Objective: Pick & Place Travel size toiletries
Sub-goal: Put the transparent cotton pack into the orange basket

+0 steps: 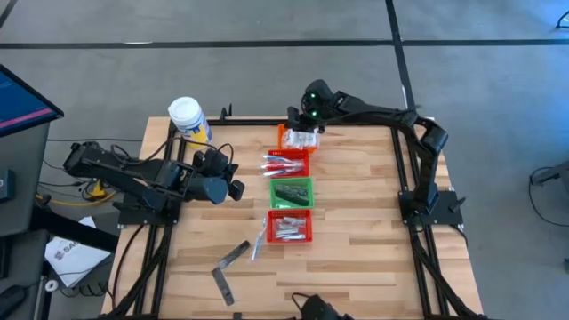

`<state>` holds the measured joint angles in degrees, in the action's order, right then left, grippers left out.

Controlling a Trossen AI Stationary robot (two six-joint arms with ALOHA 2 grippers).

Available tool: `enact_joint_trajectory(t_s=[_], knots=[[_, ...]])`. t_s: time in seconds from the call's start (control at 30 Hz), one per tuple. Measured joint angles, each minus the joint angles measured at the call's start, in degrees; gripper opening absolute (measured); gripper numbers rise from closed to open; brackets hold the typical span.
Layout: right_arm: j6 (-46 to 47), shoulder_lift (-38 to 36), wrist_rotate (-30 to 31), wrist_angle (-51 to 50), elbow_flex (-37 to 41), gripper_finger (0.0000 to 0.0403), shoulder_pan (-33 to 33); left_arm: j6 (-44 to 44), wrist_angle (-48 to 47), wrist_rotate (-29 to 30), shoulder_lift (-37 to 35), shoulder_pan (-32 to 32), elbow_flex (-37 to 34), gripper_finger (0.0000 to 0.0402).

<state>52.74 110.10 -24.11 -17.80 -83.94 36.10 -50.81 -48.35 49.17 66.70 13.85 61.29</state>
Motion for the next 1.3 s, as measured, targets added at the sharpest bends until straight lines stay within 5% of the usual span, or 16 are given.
enact_joint_trajectory(t_s=[0.27,0.53,1.3], knots=[[1.4,-0.7,-1.6,4.0,0.0,0.0173,-0.3,0.0,0.4,0.0,0.0,0.0,0.0,0.0001],[2.8,3.4,-5.0,6.8,0.0,0.0016,-1.7,0.0,0.8,0.0,0.0,0.0,0.0,0.0001],[-0.1,6.2,-2.5,-1.2,0.3,0.0001,0.2,1.0,1.4,0.0,0.0,-0.5,0.0,0.0001]])
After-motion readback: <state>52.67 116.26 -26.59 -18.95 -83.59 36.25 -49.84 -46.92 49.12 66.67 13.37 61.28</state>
